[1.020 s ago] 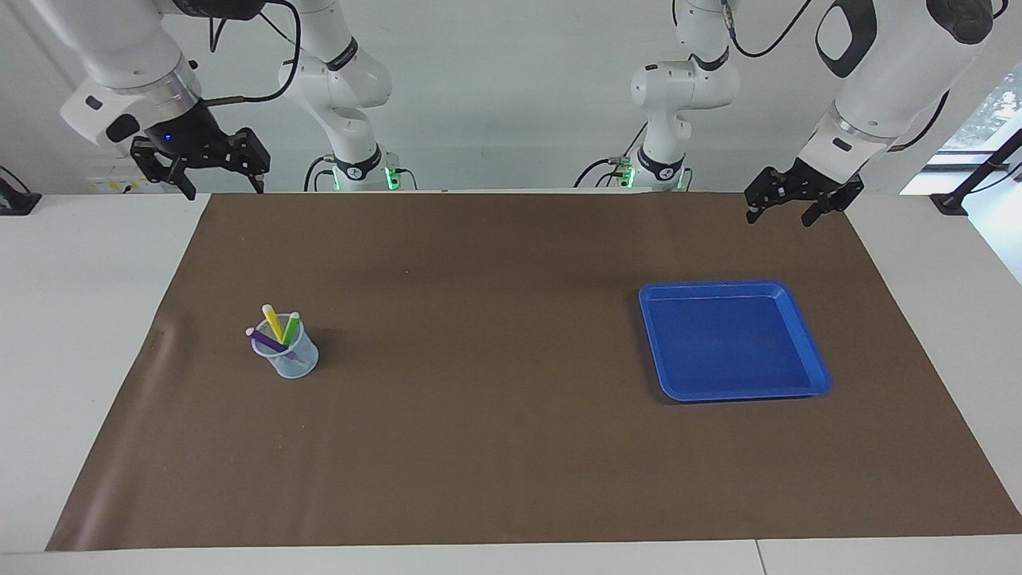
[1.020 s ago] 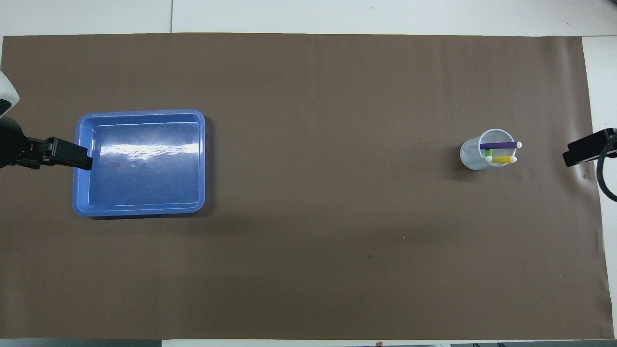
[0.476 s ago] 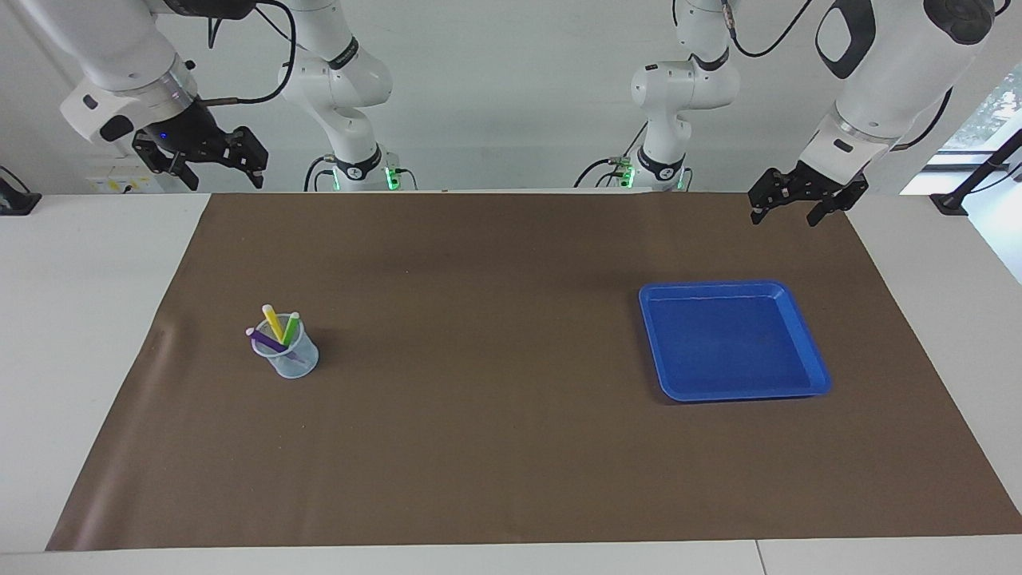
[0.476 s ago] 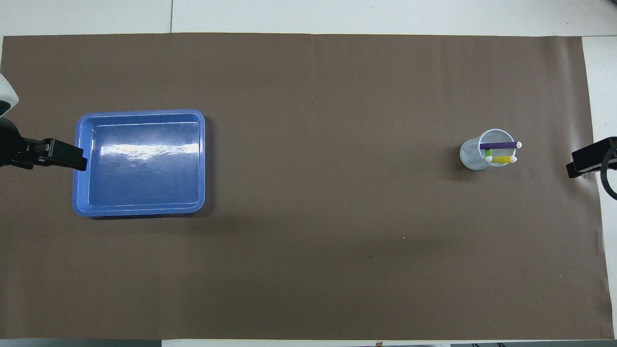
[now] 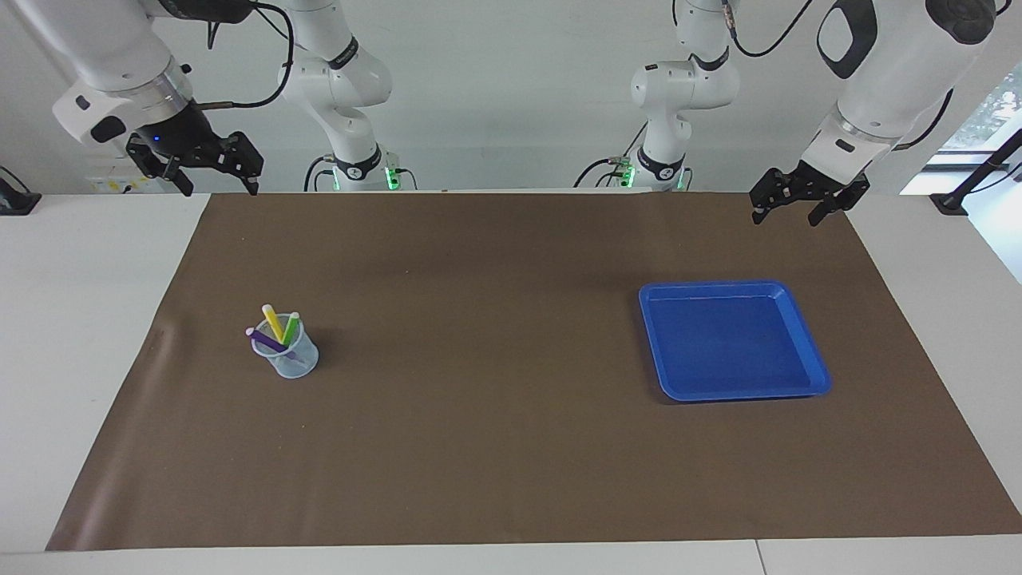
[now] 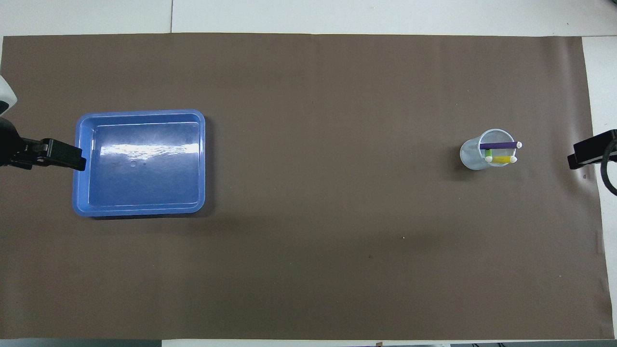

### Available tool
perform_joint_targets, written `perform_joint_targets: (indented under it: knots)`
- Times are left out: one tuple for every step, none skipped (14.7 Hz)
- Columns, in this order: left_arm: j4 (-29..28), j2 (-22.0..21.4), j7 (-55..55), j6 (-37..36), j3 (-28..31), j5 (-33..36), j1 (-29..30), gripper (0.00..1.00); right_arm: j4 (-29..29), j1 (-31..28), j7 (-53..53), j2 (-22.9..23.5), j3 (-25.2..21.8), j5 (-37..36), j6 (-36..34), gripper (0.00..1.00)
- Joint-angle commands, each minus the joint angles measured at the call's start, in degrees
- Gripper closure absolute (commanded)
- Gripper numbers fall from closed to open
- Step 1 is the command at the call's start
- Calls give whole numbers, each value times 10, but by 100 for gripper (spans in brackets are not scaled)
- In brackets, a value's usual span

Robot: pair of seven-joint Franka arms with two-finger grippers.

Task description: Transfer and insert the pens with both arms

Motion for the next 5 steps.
perform_joint_targets:
  knots:
    - [-10,-10,2,3,4,12,-3,0,-38,5,11,-16,-4,-1,36,0]
    - [-10,-10,2,3,4,12,-3,0,-43,5,11,-18,-4,-1,42,0]
    - [-10,-11,2,3,4,12,-3,0,-46,5,11,-19,-4,-1,45,0]
    - [-10,-10,2,3,4,12,-3,0,-48,4,11,-20,-4,-1,46,0]
    - [-10,-11,2,3,4,12,-3,0,-47,5,11,-20,-4,-1,47,0]
